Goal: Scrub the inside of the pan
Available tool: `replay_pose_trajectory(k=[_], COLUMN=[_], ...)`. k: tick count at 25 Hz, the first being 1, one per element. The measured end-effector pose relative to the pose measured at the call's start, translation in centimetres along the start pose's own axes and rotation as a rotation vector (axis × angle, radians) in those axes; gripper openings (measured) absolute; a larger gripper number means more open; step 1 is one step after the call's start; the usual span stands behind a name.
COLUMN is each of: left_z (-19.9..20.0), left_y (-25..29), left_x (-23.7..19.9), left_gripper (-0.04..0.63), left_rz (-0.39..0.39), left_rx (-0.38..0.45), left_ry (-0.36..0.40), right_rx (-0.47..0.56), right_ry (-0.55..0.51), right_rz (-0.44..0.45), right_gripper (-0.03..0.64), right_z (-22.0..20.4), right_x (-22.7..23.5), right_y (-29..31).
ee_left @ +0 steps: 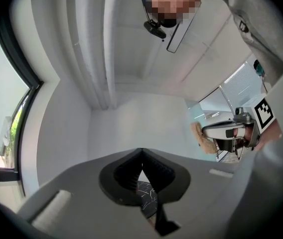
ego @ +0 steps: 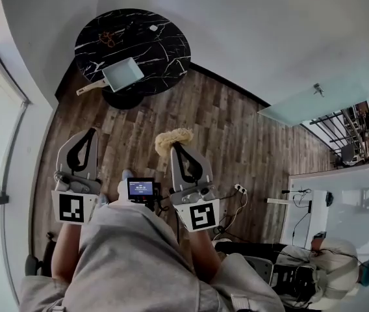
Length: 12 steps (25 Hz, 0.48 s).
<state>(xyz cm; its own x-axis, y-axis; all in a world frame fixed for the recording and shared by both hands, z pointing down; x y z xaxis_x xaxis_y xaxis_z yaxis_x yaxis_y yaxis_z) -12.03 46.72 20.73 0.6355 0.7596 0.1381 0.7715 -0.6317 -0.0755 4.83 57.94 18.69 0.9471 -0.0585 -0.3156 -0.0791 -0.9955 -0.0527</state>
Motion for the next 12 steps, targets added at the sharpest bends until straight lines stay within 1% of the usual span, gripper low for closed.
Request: replay_pose_trajectory(k=[5,12], left_z=[-0.7,-1.9], left_y=[-1.3,-3.1], left_x=[0.1,-0.2], left_gripper=[0.000,0.000], left_rz=[-0.005,-0.019], left_rx=[-0.025,-0.068], left_ry=[0.018,0.036], right_rx=[-0.002,-0.001], right_ry=[0.004,0.020], right_rz=[0.011,-0.008], right_gripper=[0.020,0.019], right_z=[0.1,0.0], right_x=[-1.4,-3.1], right_y=[-0.2,-0.7])
Point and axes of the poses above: the fingertips, and each gripper's own axes: y forward along the fingers, x to its right, z out of its top, the point moved 3 cm from there along -y, backward along the fingers, and after that the axes turned 6 degrees about -x, right-handed, at the moved point
